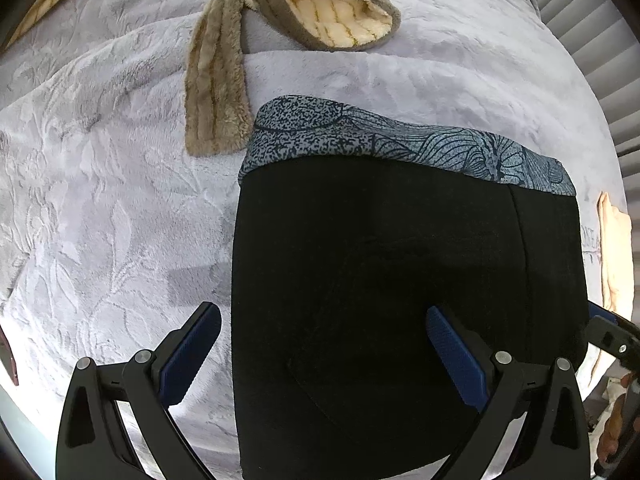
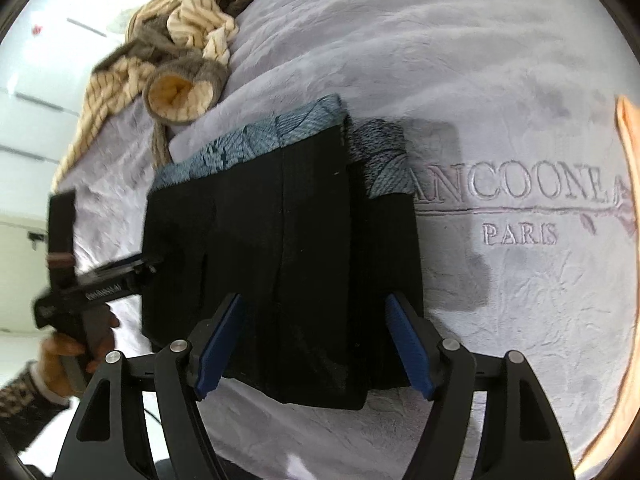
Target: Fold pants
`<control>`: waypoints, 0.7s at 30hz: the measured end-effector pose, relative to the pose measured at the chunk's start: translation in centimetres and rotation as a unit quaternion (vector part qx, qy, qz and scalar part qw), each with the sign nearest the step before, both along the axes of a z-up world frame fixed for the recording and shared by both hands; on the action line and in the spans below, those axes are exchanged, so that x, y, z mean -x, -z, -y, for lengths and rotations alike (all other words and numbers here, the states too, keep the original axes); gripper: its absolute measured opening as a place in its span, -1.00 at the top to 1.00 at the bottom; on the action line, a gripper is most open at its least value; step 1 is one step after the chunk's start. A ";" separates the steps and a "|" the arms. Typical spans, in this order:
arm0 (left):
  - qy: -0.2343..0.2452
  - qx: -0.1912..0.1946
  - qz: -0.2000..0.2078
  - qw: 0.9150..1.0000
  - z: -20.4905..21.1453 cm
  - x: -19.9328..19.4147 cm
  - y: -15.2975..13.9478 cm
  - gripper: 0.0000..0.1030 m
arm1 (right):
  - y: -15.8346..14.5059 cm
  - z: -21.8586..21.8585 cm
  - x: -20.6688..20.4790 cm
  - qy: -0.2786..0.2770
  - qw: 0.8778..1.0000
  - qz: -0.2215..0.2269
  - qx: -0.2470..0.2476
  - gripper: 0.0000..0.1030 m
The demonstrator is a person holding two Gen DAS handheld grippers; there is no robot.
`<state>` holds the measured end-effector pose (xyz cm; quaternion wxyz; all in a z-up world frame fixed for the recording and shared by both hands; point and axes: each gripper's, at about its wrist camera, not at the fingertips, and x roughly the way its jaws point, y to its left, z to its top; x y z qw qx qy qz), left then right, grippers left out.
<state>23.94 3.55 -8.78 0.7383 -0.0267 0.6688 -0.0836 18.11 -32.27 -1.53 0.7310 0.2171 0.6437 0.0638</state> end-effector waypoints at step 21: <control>0.009 0.141 -0.020 0.990 -4.9 0.8 0.9 -1.00 | 3.9 4.9 0.0 0.047 0.990 -0.039 -0.129 -0.72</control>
